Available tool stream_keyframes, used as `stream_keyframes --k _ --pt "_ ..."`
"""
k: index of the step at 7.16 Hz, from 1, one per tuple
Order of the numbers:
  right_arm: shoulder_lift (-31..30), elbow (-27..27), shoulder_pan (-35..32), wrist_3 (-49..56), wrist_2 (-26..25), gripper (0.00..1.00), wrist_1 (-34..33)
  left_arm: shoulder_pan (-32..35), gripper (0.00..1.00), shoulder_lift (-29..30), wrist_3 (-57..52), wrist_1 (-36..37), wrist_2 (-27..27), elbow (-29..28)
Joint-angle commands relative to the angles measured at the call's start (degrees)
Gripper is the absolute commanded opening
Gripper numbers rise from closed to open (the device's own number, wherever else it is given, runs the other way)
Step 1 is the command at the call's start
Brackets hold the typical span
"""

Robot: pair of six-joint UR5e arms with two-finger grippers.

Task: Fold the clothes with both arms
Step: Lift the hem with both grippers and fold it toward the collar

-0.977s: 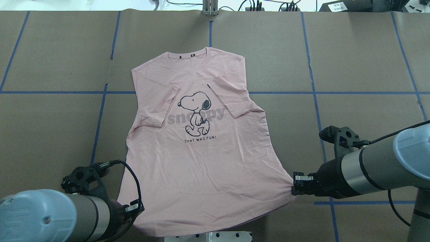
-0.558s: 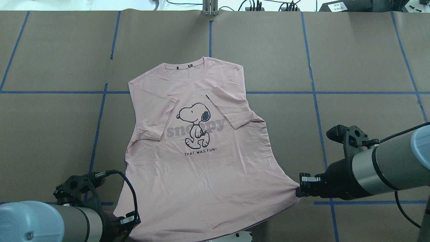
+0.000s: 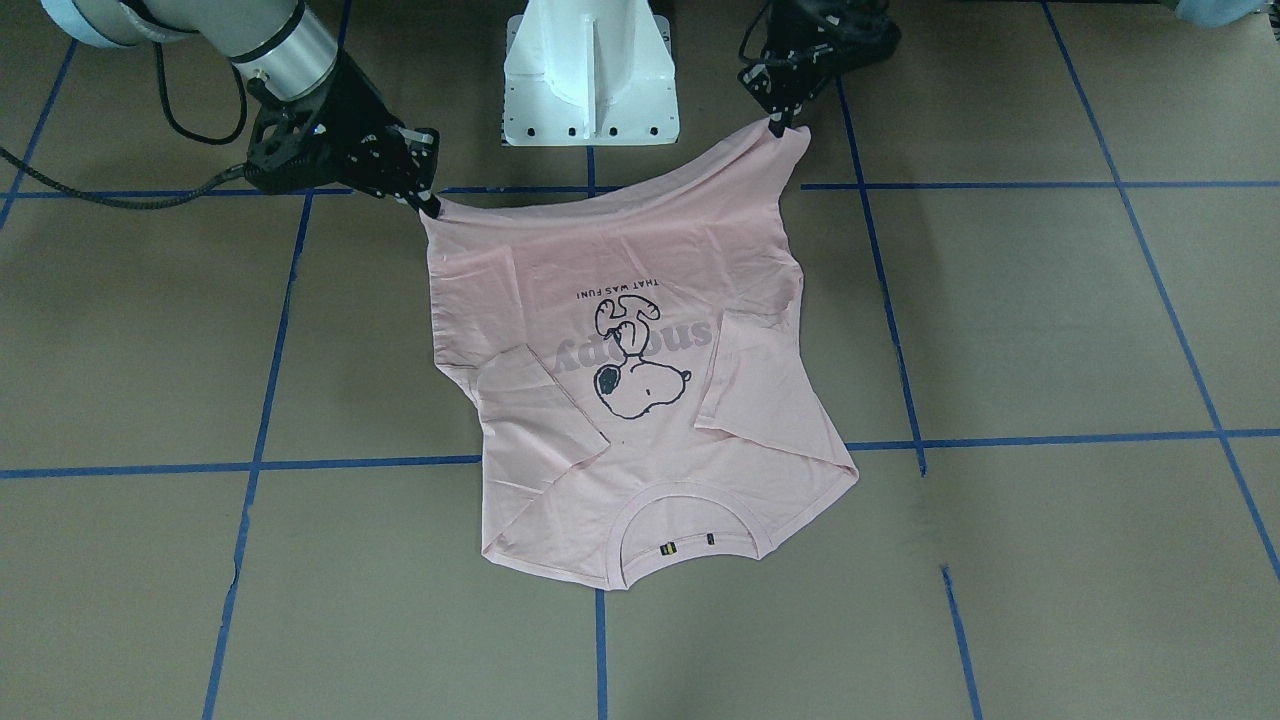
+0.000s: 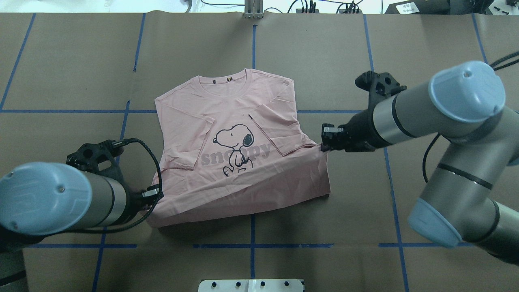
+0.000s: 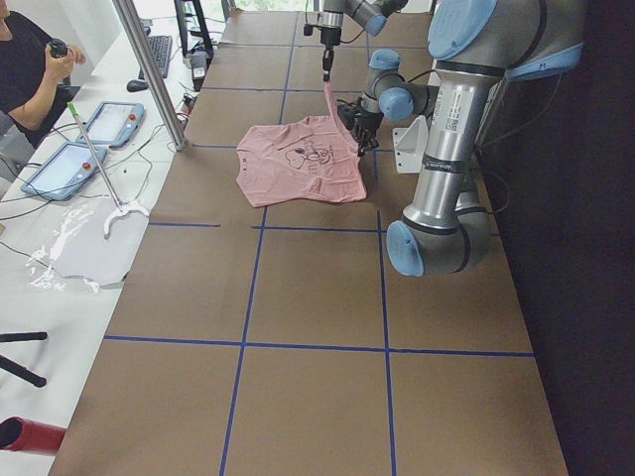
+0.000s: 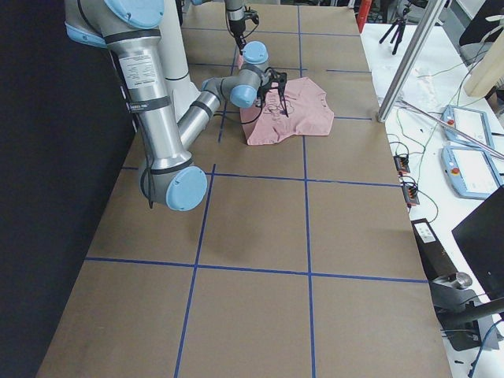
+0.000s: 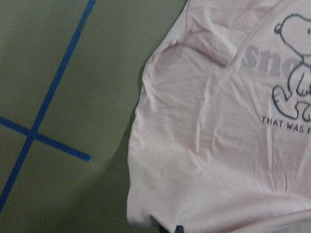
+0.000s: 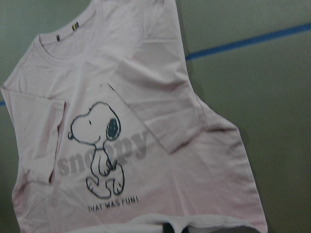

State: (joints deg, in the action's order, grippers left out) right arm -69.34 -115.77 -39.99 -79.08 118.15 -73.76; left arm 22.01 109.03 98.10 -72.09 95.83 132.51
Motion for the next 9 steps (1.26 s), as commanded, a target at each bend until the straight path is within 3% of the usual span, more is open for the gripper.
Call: stream_keyframes --k 1,3,5,6,9 --pt "11.62 13.83 -5.26 4.02 -1.51 0.0 1.67 8.01 0.0 5.81 -7.53 -1.12 -0.12 -10.55" --pt "19.12 32.1 -5.89 4.2 -3.72 0.0 13.76 14.44 0.0 6.98 -13.35 -13.7 -0.12 -22.23" --pt "21.78 39.81 -7.55 4.2 -3.72 0.0 14.87 17.36 0.0 8.91 -14.08 -28.65 -0.3 -38.99" --pt "21.79 41.75 -8.78 4.2 -3.72 0.0 14.96 17.63 0.0 9.18 -14.08 -34.73 -0.38 -44.65" --pt "25.72 48.42 -10.11 4.11 -3.72 0.0 14.96 20.27 0.0 11.46 -18.12 -35.75 -0.39 -47.34"
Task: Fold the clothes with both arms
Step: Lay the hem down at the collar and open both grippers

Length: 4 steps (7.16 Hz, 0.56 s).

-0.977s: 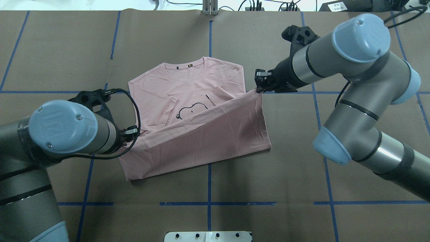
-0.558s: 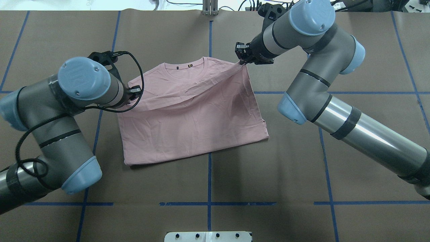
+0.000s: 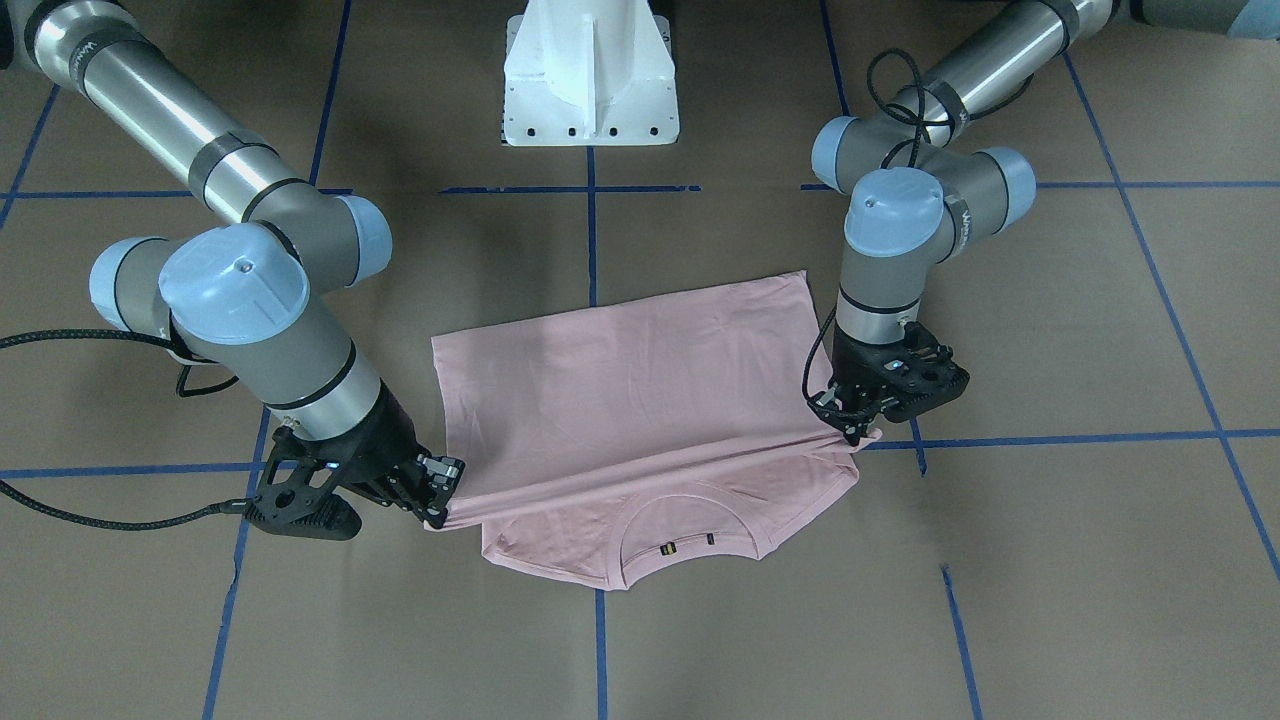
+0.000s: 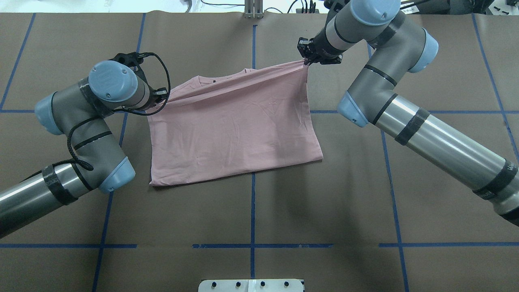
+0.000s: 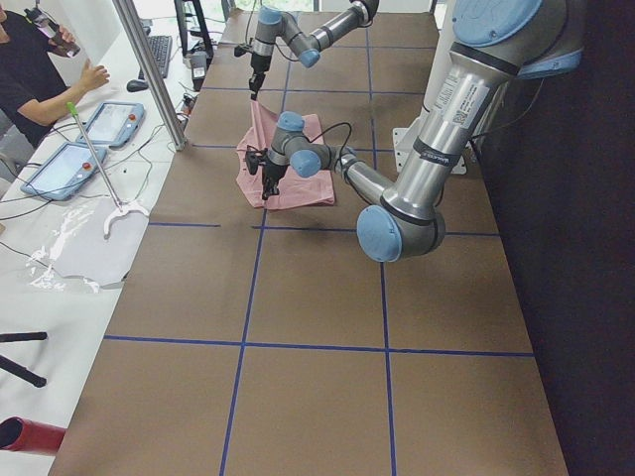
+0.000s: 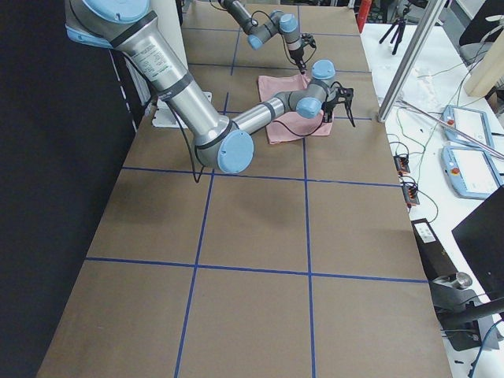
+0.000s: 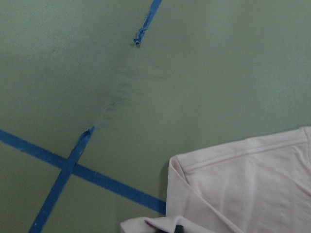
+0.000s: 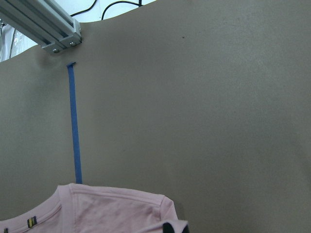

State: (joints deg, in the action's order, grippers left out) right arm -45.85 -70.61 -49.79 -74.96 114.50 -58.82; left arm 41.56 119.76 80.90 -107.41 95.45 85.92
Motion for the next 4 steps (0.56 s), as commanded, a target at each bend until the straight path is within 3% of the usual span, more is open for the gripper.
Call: stream_keyframes --k 1,4 --pt "5.04 6.25 -0.22 -0.01 -0.06 0.0 0.02 1.15 0.0 1.52 -0.92 -0.17 0.17 -0.76" --pt "4.28 5.93 1.44 0.08 -0.15 0.0 0.19 1.07 0.0 1.96 -0.92 -0.26 0.35 -0.76"
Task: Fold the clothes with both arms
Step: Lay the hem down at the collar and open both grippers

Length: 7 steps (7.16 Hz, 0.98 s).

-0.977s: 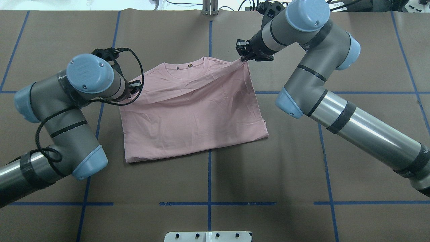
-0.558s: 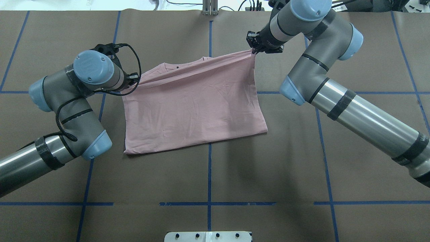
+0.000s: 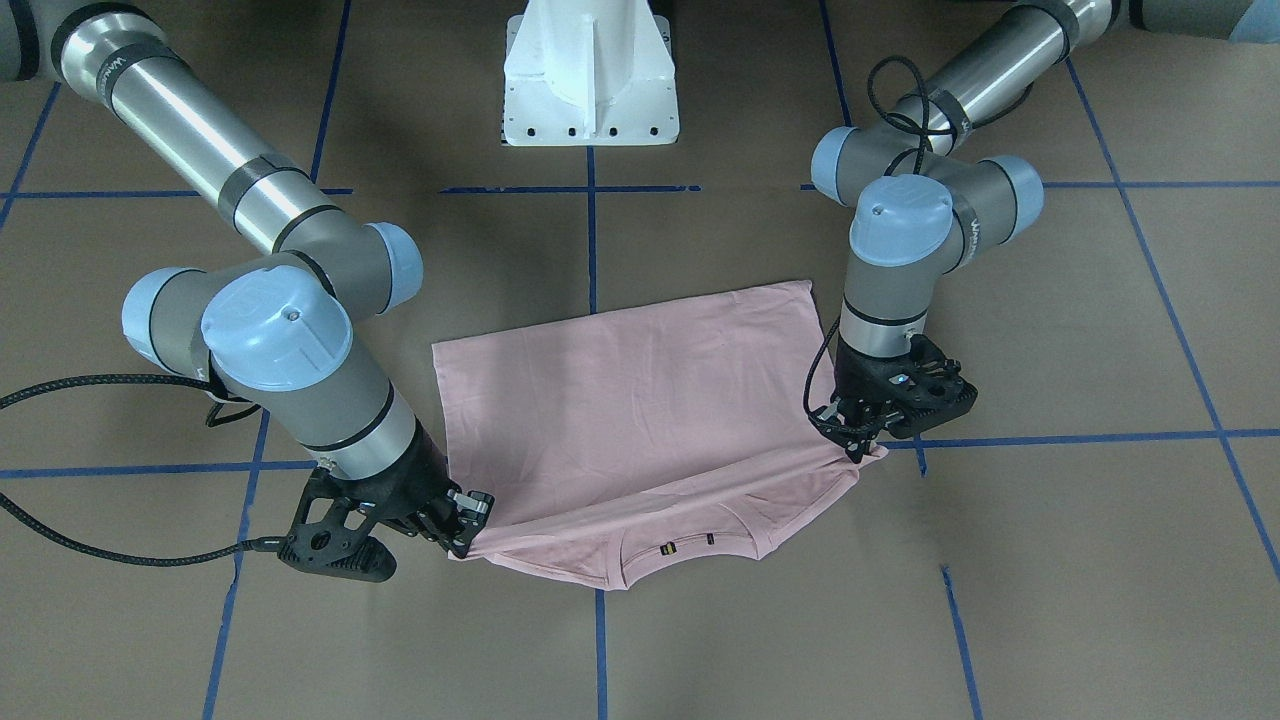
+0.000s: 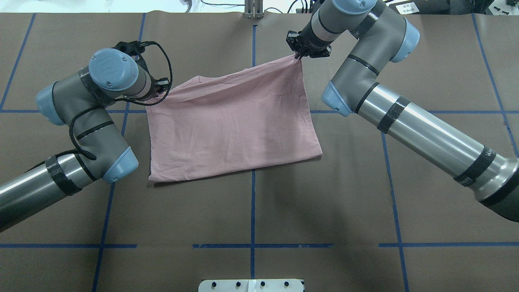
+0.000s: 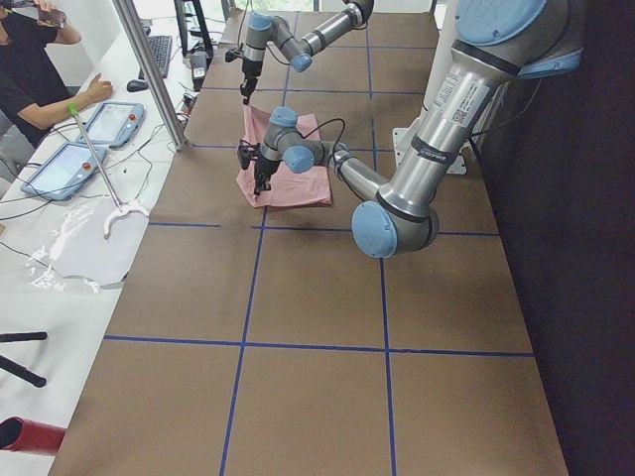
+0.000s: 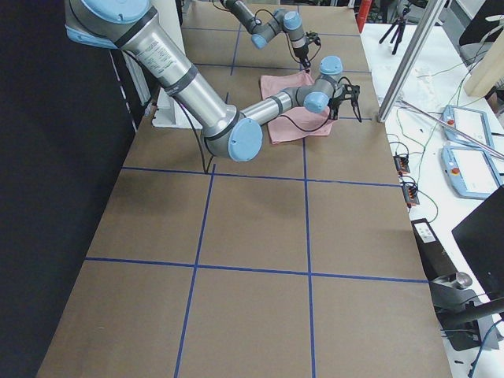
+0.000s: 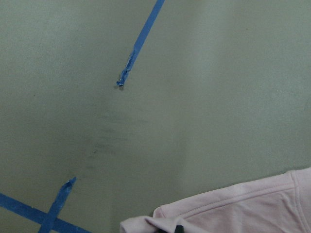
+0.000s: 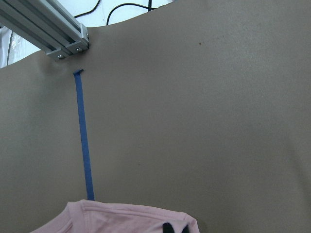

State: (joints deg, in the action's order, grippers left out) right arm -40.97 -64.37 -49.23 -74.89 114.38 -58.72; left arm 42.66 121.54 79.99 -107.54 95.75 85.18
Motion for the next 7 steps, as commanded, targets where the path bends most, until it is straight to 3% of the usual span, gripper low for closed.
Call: stream_keyframes --k 1,4,5,6,7 --pt "-2.08 -1.45 1.85 0.01 -0.12 0.0 2.45 -0.12 0.0 0.45 -0.01 0.05 0.05 0.07" --pt "-5.79 -1.54 2.91 0.1 -0.03 0.0 8.62 -0.29 0.0 0.28 -0.01 -0.21 0.05 -0.02" --pt "-5.7 -1.54 2.91 0.01 -0.03 0.0 8.54 -0.29 0.18 0.28 -0.01 -0.21 0.05 -0.1" --pt "-5.35 -1.46 2.39 -0.6 -0.03 0.0 8.45 -0.38 0.9 0.36 0.07 -0.3 -0.13 -0.11" --pt "-5.26 -1.46 2.38 -0.6 -0.03 0.94 8.19 -0.38 1.0 0.54 0.08 -0.12 -0.04 0.07"
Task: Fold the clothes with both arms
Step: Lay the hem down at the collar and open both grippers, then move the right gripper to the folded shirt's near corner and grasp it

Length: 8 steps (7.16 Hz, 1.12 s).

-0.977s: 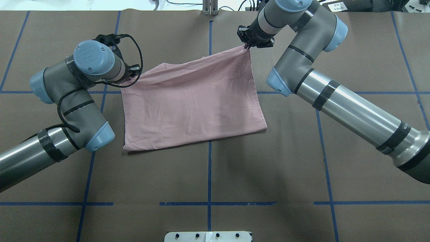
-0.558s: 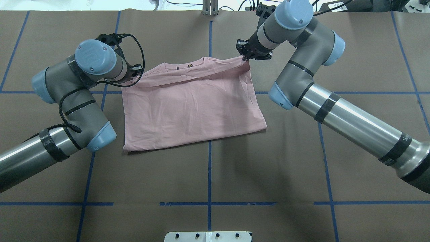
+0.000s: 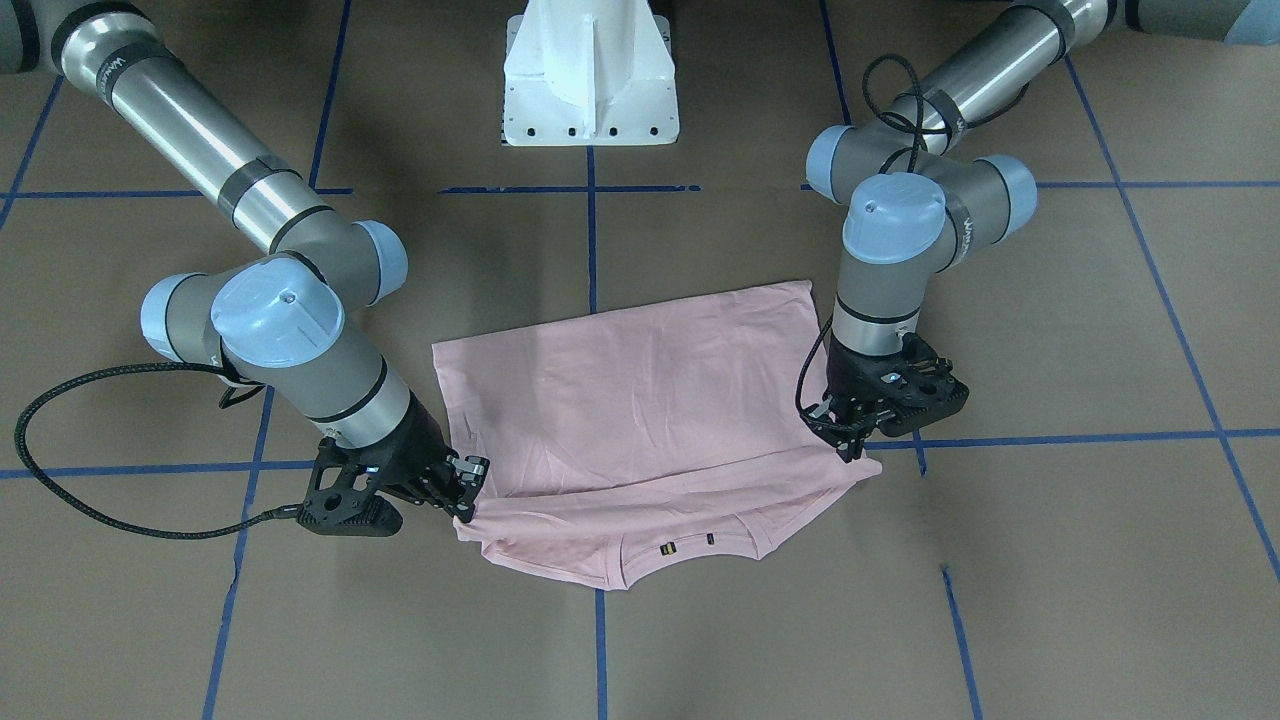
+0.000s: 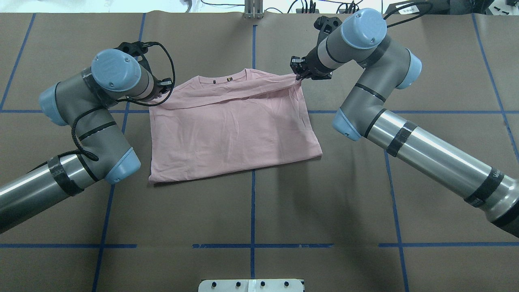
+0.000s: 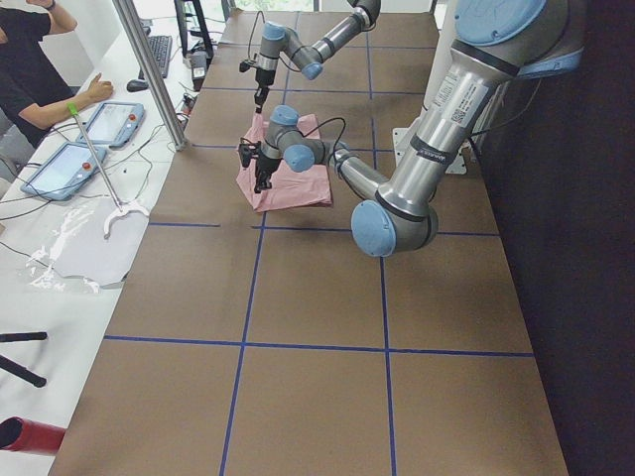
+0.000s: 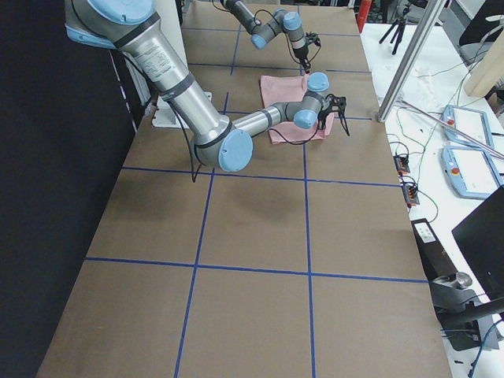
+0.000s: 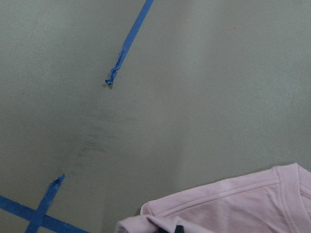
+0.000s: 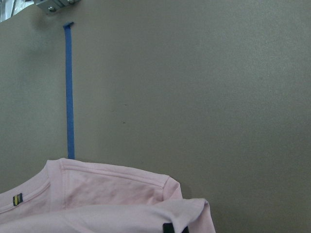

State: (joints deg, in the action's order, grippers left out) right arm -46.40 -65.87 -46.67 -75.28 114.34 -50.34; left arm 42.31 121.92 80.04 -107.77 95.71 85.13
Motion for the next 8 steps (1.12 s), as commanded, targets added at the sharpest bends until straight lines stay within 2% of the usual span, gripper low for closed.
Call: stream_keyframes --k 1,3,4,5,7,8 --pt "0.17 0.13 -0.35 -0.3 0.0 1.0 -0.28 -0.03 1.0 0.16 -0.14 0.1 0.18 0.21" --pt "0.25 -0.65 -0.7 -0.48 0.79 1.0 -0.19 0.23 1.0 -0.1 -2.77 0.8 1.92 3.18" --pt "-1.05 -3.71 -0.7 -0.65 2.19 1.0 -0.89 0.49 1.0 -0.63 -3.04 0.89 5.33 6.51" --pt "-3.68 -8.52 -0.53 -0.92 2.29 1.0 -4.55 0.49 1.0 -0.72 -2.78 1.76 5.62 9.85" --pt "-10.61 -22.48 4.54 -1.01 0.72 1.0 -17.27 0.41 1.0 -0.72 -2.34 7.81 6.85 16.97" --pt "-13.17 -25.76 7.44 -1.96 -1.9 1.0 -19.77 0.41 1.0 -0.72 -2.17 9.58 7.12 19.26"
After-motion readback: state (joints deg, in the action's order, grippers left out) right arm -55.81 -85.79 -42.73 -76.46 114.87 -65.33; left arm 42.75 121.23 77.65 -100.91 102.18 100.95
